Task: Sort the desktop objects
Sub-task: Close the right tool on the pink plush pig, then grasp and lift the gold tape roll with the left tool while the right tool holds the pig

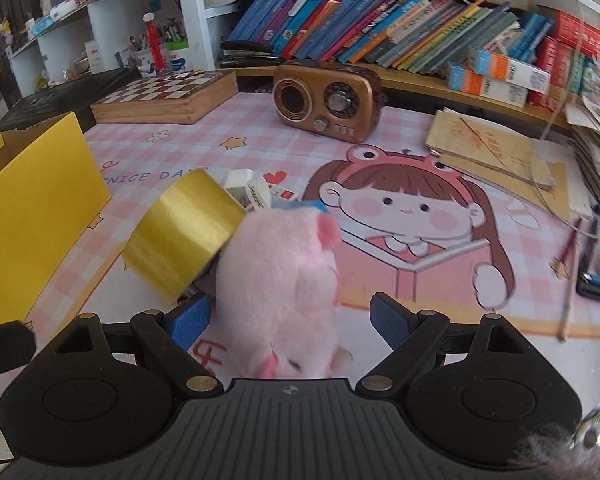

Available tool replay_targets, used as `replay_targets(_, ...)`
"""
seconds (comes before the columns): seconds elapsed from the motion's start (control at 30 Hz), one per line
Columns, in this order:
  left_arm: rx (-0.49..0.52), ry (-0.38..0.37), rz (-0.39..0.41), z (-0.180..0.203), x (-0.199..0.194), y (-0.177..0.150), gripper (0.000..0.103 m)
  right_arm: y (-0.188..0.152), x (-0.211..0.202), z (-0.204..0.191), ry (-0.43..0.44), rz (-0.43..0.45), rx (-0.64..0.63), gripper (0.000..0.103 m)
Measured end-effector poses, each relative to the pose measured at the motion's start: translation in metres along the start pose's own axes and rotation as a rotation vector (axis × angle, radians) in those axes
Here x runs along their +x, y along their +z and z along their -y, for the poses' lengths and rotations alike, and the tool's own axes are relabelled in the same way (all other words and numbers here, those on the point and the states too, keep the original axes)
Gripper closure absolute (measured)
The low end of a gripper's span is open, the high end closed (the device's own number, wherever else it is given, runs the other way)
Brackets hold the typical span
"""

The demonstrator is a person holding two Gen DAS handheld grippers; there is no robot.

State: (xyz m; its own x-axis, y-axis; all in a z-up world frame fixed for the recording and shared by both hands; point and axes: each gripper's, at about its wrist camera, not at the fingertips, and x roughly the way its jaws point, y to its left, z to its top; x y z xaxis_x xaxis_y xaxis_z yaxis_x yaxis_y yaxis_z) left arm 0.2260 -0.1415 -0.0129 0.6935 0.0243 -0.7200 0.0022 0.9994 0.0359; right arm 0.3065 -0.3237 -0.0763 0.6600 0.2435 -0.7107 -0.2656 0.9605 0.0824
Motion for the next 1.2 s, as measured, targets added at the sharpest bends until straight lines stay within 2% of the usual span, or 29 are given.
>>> replay_targets(0.03, 0.001, 0.002, 0.001, -0.001, 0.000, 0.001, 0.003, 0.001, 0.003, 0.000, 0.005, -0.003, -0.002, 0.022)
replay_targets(0.07, 0.002, 0.004, 0.002, -0.001, 0.001, 0.001, 0.003, 0.002, 0.005, 0.000, 0.007, -0.007, -0.004, 0.032)
replay_targets(0.13, 0.002, 0.004, 0.001, 0.000, 0.002, 0.003, 0.003, 0.003, 0.004, 0.001, 0.033, -0.012, 0.000, 0.045)
replay_targets(0.23, 0.000, -0.004, -0.002, 0.001, 0.006, 0.005, 0.003, 0.000, -0.003, 0.004, 0.053, -0.006, 0.010, 0.051)
replay_targets(0.33, 0.003, -0.024, -0.007, 0.005, 0.012, 0.007, 0.003, -0.007, -0.016, 0.010, 0.059, -0.001, 0.030, 0.052)
replay_targets(0.7, 0.007, -0.141, -0.048, 0.032, 0.044, 0.016, 0.003, -0.031, -0.058, 0.042, -0.011, -0.009, 0.119, 0.052)
replay_targets(1.2, 0.122, -0.212, -0.081, 0.076, 0.091, 0.025, 0.003, -0.044, -0.070, 0.073, -0.102, -0.021, 0.182, 0.052)
